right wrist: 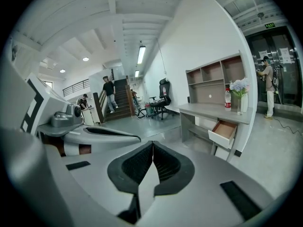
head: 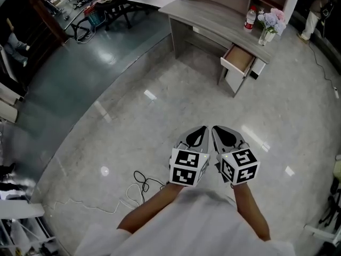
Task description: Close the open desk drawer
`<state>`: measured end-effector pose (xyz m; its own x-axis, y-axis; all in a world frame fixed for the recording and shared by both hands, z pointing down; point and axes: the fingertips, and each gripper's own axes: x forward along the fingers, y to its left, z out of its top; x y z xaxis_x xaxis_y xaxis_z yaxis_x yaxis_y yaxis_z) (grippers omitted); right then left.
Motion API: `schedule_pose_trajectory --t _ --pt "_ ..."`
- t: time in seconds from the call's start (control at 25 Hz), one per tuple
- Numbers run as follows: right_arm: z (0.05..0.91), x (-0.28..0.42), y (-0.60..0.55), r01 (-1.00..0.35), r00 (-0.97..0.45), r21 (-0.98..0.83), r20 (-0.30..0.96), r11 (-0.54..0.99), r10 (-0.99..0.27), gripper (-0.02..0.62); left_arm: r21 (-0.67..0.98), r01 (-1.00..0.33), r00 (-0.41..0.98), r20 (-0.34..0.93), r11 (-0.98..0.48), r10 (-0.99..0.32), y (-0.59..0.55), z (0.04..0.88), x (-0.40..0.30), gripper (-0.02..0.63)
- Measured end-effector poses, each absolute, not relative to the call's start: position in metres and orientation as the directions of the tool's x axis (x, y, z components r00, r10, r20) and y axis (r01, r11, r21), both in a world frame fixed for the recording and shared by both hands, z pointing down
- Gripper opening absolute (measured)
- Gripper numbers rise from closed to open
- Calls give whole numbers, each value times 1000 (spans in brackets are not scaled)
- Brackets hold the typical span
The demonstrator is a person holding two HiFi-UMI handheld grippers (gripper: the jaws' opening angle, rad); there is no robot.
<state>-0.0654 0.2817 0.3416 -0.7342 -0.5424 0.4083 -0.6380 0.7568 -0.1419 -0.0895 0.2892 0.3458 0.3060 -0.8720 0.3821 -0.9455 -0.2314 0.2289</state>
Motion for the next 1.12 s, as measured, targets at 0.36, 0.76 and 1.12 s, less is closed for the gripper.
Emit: schedule_pose_trajectory --t 0.36,0.76,1.12 --pt "342 -139 254 -635 -737 -139 402 760 -543 2 229 -944 312 376 -239 -873 263 347 -164 2" --pt "343 -155 223 -632 -737 -135 409 764 -538 2 248 -935 336 396 -252 -855 234 356 -189 2" --pt "356 -157 164 -630 -749 -173 391 757 -534 2 228 -932 355 418 -282 -836 174 363 -187 2"
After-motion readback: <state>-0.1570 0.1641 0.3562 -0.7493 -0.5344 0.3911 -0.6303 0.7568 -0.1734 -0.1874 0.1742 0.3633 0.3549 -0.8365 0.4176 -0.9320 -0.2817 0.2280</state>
